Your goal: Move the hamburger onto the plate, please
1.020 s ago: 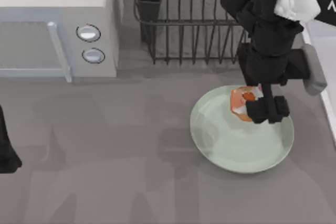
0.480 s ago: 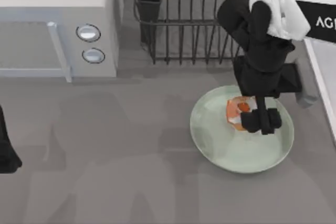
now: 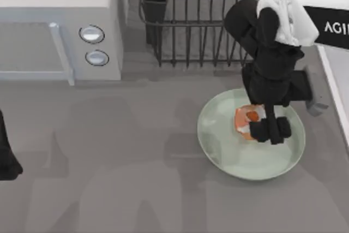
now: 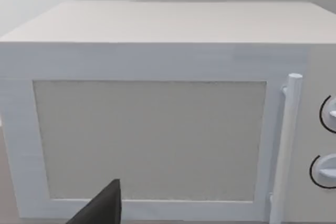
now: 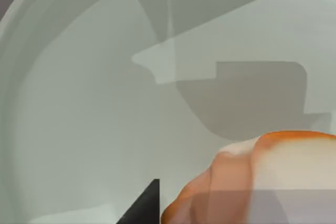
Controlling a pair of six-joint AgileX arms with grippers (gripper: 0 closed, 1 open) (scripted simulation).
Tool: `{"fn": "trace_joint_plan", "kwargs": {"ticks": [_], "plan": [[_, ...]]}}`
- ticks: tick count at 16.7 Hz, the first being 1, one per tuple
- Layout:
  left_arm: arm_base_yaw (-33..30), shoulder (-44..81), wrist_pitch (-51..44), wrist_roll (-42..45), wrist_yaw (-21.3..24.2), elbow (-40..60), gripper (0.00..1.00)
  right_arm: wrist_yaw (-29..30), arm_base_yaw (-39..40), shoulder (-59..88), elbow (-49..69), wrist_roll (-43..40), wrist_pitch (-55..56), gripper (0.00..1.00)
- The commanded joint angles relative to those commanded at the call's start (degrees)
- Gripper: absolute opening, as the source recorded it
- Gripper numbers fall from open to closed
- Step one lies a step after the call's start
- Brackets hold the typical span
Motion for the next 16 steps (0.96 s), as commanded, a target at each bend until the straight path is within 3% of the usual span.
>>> {"fn": "trace_joint_plan", "kwargs": {"ticks": [10, 16], "plan": [[0.0, 0.0, 0.0, 0.0, 0.0, 0.0, 1.0, 0.0, 0.0, 0.0, 0.0, 0.0, 0.0, 0.98], [0.0, 0.0, 0.0, 0.0, 0.0, 0.0, 1.0, 0.0, 0.0, 0.0, 0.0, 0.0, 0.0, 1.0]]}}
